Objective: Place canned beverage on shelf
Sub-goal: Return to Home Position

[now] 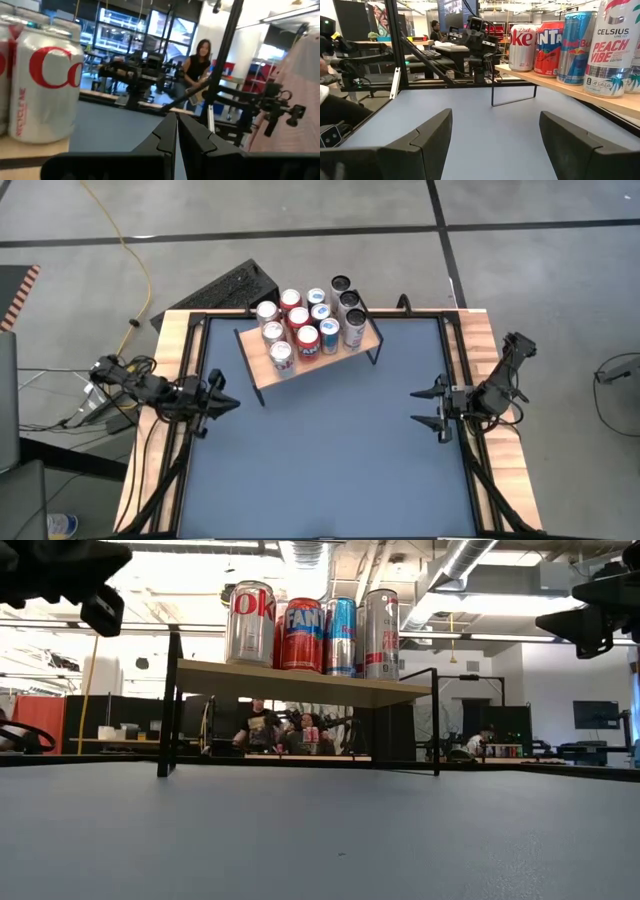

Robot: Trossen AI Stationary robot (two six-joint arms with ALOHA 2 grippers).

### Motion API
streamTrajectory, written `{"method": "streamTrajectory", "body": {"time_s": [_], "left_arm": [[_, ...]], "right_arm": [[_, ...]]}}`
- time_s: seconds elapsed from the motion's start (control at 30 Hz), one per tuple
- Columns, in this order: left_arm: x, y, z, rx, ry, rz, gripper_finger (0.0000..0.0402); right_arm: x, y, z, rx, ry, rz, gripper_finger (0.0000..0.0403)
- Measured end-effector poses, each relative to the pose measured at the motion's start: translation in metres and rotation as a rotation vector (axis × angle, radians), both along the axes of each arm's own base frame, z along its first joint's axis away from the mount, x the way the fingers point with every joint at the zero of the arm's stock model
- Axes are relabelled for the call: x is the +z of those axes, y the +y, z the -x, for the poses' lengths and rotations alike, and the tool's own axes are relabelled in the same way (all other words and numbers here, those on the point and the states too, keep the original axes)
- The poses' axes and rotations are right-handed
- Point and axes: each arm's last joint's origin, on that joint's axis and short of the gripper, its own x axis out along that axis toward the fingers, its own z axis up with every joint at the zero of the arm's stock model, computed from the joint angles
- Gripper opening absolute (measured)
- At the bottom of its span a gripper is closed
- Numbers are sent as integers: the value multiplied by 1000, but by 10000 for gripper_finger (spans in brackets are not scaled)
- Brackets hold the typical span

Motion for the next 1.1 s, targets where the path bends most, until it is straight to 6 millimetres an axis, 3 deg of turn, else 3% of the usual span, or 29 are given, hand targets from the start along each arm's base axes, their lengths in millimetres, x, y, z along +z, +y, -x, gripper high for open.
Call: {"method": "streamTrajectory", "body": {"time_s": [0.5, 1.1], "left_arm": [[-31, -2, -4, 4, 325, -143, 8], [-32, -2, -4, -2, 339, -150, 8]], "right_arm": [[0, 0, 0, 0, 0, 0, 292], [0, 0, 0, 0, 0, 0, 292]]}}
